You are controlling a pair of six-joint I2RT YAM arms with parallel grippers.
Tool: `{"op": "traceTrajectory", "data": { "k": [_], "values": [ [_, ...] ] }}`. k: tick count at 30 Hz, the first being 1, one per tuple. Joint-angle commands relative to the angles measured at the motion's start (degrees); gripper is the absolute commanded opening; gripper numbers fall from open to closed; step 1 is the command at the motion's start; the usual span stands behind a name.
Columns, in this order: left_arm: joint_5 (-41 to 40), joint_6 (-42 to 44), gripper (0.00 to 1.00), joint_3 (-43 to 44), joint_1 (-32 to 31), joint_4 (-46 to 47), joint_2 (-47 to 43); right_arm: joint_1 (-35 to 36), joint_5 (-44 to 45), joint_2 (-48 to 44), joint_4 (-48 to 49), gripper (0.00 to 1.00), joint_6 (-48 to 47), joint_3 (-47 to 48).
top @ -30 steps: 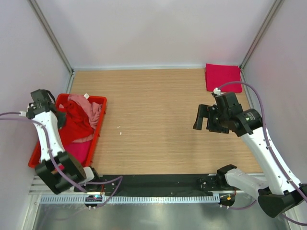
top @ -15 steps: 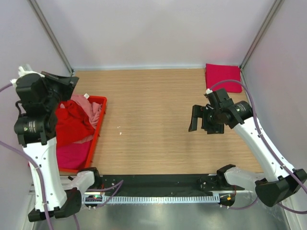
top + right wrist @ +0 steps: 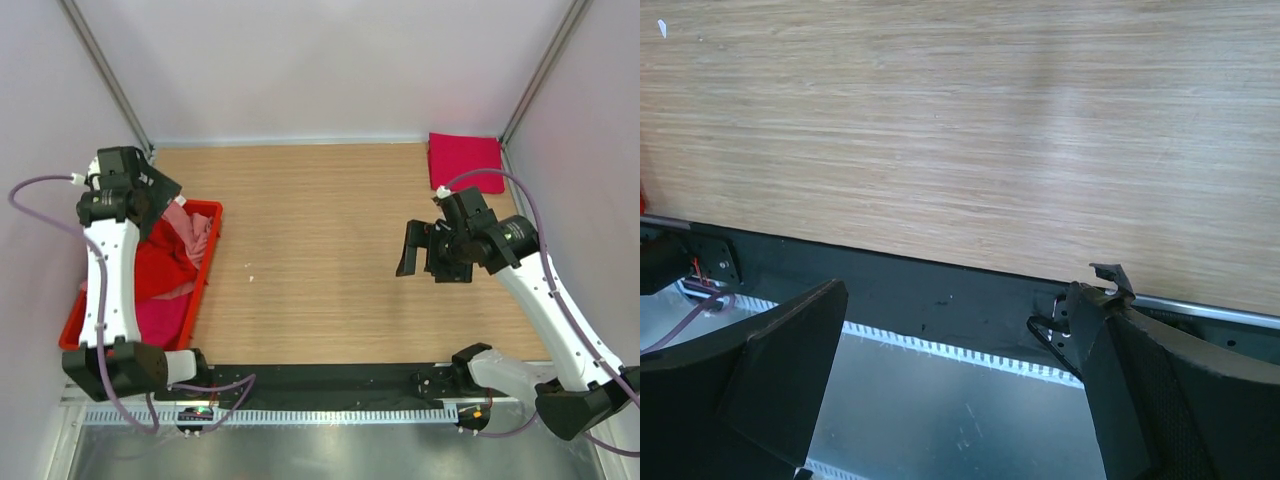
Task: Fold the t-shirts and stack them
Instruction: Grab the tshirt from the pile
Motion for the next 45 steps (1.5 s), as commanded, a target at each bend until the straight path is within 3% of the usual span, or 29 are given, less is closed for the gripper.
{"op": "traceTrajectory", "data": {
  "k": [1, 5, 11, 16, 19, 20, 21, 24, 33, 41, 45],
  "values": [
    [-3.5, 6.0, 0.97, -4.4, 5.4, 2.5, -0.5, 0.2, 1.2, -0.2, -1.1, 1.0, 0.7, 0.0],
    [-3.9, 6.6, 0.96, -10.8, 11.7, 4.8, 2.9, 0.2, 3.9, 3.0, -1.5, 1.0, -0.4, 3.5],
    [-4.3, 5.9, 0.92, -16.1, 12.1, 7.3, 8.2, 0.2, 5.1, 8.6, -1.3, 1.0, -0.8, 7.4],
    [-5.3, 5.9, 0.79, -15.5, 12.2, 8.2, 10.8, 0.2, 5.6, 9.5, -0.8, 1.0, -0.3, 7.5],
    [-5.2, 6.8, 0.58, -14.8, 12.3, 8.5, 12.0, 0.3, 5.7, 9.2, -0.7, 1.0, 0.1, 7.0],
    [-5.2, 7.0, 0.39, -14.5, 12.3, 8.5, 12.2, 0.3, 5.6, 8.9, -0.7, 1.0, 0.3, 6.8],
    [-5.1, 7.2, 0.26, -14.1, 12.3, 8.3, 12.3, 0.2, 5.4, 8.3, -0.6, 1.0, 0.4, 6.6],
    [-2.8, 7.1, 0.0, -13.3, 12.2, 7.4, 10.7, 0.3, 5.0, 7.0, -0.5, 1.0, 0.7, 5.2],
    [11.9, -4.7, 0.0, -12.5, 10.3, 7.8, -8.5, 0.2, 1.3, 2.2, -0.6, 1.0, 3.8, 1.0],
    [15.9, -6.6, 0.0, 8.6, 6.5, 6.1, -18.9, 0.2, -2.5, 0.3, -1.6, 1.0, 4.7, -1.6],
    [19.1, -9.3, 0.0, 16.6, 6.4, 7.7, -17.8, 0.2, -3.8, -0.9, -1.5, 1.0, 5.1, 0.5]
  ]
}}
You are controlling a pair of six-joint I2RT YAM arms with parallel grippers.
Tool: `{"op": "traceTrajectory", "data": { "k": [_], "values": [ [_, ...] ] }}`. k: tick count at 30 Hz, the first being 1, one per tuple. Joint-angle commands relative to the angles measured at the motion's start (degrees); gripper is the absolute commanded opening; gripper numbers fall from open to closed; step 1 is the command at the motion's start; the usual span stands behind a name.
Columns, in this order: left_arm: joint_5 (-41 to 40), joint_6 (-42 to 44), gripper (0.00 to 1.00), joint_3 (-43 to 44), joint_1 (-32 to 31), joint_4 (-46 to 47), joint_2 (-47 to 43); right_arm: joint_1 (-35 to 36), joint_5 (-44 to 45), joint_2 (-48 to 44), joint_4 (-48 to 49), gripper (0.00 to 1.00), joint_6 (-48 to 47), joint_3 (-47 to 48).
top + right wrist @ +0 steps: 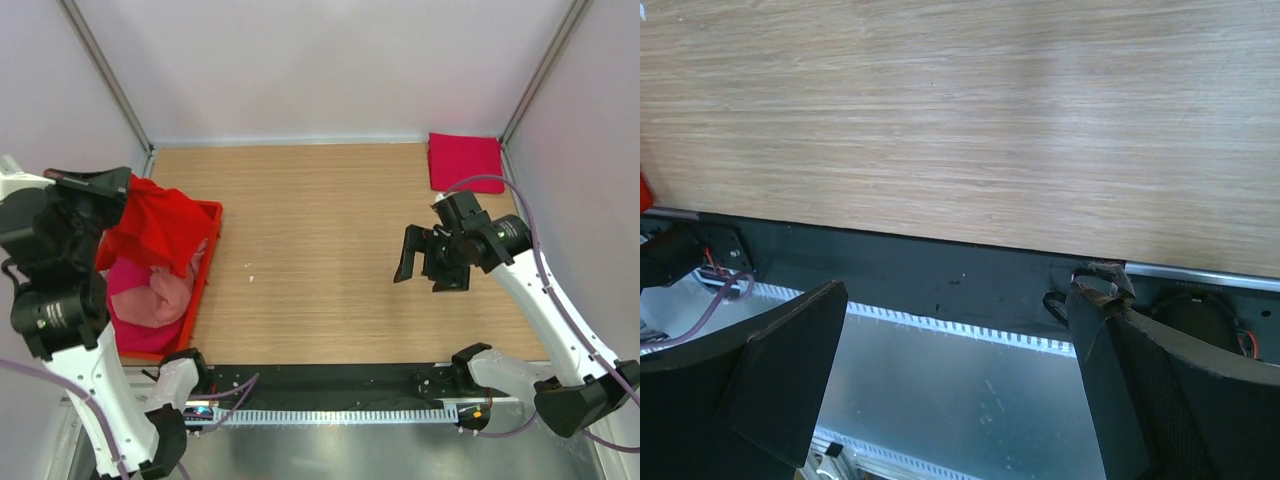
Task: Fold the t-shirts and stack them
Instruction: Grab the tshirt from the pile, then move the tshirt to the center of the board
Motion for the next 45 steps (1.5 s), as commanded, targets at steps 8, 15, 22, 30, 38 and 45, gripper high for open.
{"op": "traceTrajectory", "data": {
  "k": [8, 15, 22, 30, 38, 45],
  "values": [
    [13.6, -8.3, 0.0, 17.8, -0.3, 8.9, 8.7, 0.3, -0.1, -3.9, 0.4, 1.0, -0.5, 4.7],
    [29.7, -12.4, 0.0, 24.2, -4.0, 17.6, 16.0, 0.3, 2.1, -3.1, 2.0, 1.0, -2.0, 6.3],
    [21.6, -9.7, 0.0, 10.3, -32.9, 17.6, 17.7, 0.2, 3.8, -1.2, 2.7, 1.0, -3.2, 8.5],
    [14.9, -5.4, 0.05, -0.2, -50.4, 15.2, 24.0, 0.2, 7.2, -1.2, -2.2, 1.0, -5.3, 9.4],
    [-11.8, 3.8, 0.65, -2.0, -50.3, -10.8, 17.0, 0.2, -5.4, -4.5, 2.5, 1.0, -3.2, -2.1],
    [-14.5, 11.0, 0.72, -12.1, -49.7, -11.6, 19.6, 0.3, -5.6, 4.4, 12.8, 1.0, -0.3, -6.5]
  ]
}}
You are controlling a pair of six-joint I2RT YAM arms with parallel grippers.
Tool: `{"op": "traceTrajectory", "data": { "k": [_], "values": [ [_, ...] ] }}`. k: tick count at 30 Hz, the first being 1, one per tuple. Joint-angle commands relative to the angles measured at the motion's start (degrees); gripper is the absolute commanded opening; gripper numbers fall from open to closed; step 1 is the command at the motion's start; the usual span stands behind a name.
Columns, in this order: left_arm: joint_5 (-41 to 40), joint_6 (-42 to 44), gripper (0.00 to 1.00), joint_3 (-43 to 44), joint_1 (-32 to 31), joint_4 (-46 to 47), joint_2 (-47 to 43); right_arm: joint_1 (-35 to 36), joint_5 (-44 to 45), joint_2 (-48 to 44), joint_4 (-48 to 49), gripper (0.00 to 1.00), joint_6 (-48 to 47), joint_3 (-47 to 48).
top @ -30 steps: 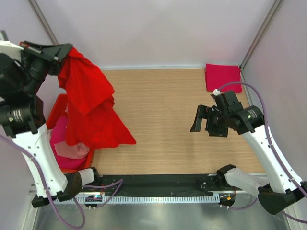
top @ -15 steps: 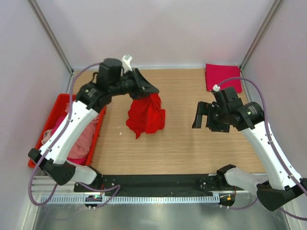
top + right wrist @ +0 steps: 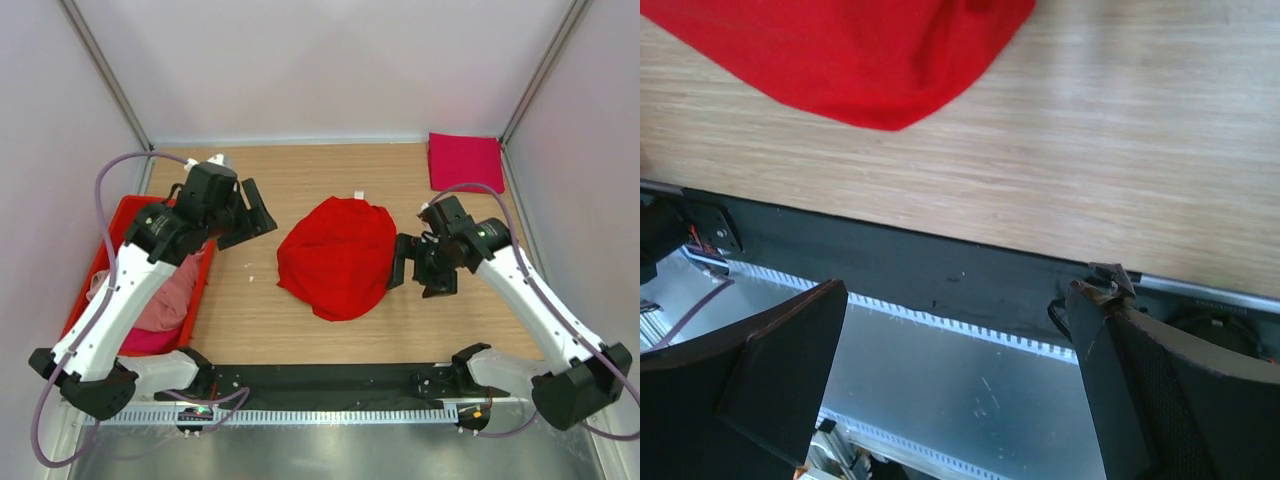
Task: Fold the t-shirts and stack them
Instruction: Move the tshirt to the center of the board, then flatten the tshirt out
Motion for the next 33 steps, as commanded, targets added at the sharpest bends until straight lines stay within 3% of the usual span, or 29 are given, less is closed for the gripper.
{"op": "traceTrajectory", "data": {
  "k": [1, 8, 11, 13, 17, 21, 26, 28, 29, 30, 31, 33],
  "values": [
    [0.7, 6.3, 0.69, -5.8, 0.2, -0.6, 4.7, 0.2, 0.1, 5.9, 8.9, 1.0, 1.7, 1.2],
    [-0.7, 13.7, 0.68, -7.3, 0.2, 3.8, 9.4, 0.0, 12.4, 26.4, 15.1, 0.98, -3.7, 15.8],
    [-1.8, 17.9, 0.67, -5.8, 0.2, 3.7, 11.9, -1.0, 20.0, 35.7, 15.9, 0.84, -5.3, 22.9],
    [-2.7, 19.4, 0.66, -4.6, 0.2, 2.5, 13.0, -3.9, 17.5, 41.0, 17.4, 0.74, -5.1, 26.3],
    [-2.8, 22.7, 0.65, -6.6, 0.4, 5.5, 11.6, -8.1, 15.4, 47.5, 20.8, 0.68, -3.4, 29.2],
    [-2.0, 24.6, 0.62, -7.7, 0.8, 8.2, 11.9, -9.1, 13.7, 54.4, 21.9, 0.67, -5.2, 34.3],
    [-2.2, 25.3, 0.69, -4.8, 4.0, 7.8, 18.4, -9.1, 13.7, 59.4, 21.1, 0.67, -6.4, 38.3],
    [-2.7, 25.6, 0.7, -2.8, 5.6, 7.4, 21.4, -9.0, 13.7, 61.1, 20.7, 0.61, -7.0, 39.2],
    [-2.3, 25.4, 0.7, -0.6, 6.3, 6.2, 24.8, -9.1, 11.3, 61.8, 19.7, 0.53, -7.6, 39.8],
    [-2.3, 25.3, 0.7, 0.6, 7.0, 5.6, 27.1, -9.0, 11.3, 61.8, 19.6, 0.53, -7.6, 39.9],
    [-1.2, 24.9, 0.7, 2.0, 7.7, 5.2, 28.9, -9.1, 9.7, 61.7, 18.7, 0.42, -8.0, 39.8],
    [0.3, 24.6, 0.7, 4.0, 9.5, 4.4, 33.8, -9.1, 7.1, 60.7, 17.1, 0.35, -10.5, 38.6]
  ]
}}
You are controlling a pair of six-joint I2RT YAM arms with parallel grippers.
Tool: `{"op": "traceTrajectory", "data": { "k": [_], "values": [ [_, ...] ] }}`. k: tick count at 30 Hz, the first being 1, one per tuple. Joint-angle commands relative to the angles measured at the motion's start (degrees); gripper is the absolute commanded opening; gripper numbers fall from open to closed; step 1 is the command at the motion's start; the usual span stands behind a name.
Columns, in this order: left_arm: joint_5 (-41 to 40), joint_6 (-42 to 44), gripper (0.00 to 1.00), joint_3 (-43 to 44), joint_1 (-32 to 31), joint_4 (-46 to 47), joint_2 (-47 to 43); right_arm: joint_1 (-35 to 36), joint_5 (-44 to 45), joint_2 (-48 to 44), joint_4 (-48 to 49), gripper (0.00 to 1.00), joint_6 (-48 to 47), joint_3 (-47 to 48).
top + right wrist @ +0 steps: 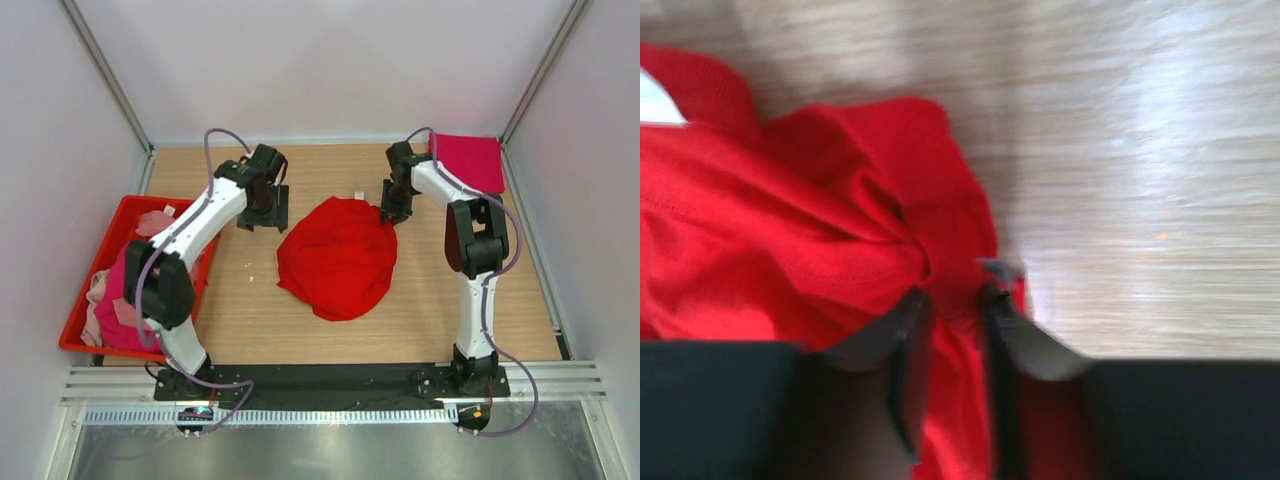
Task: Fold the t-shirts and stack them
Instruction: Flatten the tshirt out
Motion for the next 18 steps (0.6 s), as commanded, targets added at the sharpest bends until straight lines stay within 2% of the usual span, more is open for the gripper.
{"op": "traceTrajectory", "data": {
  "k": [1, 4, 7, 12, 18],
  "values": [
    [2.4, 0.6, 0.72, 5.0, 2.7, -1.2, 6.0, 0.3, -5.8, -3.7, -2.9, 0.27, -3.9, 0.3],
    [3.8, 1.6, 0.75, 6.5, 2.9, 0.8, 10.1, 0.5, -6.9, -10.8, -0.6, 0.09, -4.9, -7.6],
    [5.3, 2.2, 0.78, 9.3, 3.0, 3.6, 13.9, 1.8, -8.4, -16.1, 0.2, 0.01, -5.0, -15.7],
    [10.3, 3.3, 0.79, 14.1, 2.7, 8.9, 21.0, 4.6, -11.2, -25.1, 1.4, 0.01, -3.0, -27.1],
    [10.4, 5.7, 0.79, 17.7, -0.6, 9.0, 26.4, 5.1, -13.4, -29.5, 2.0, 0.01, -1.2, -30.0]
  ]
}}
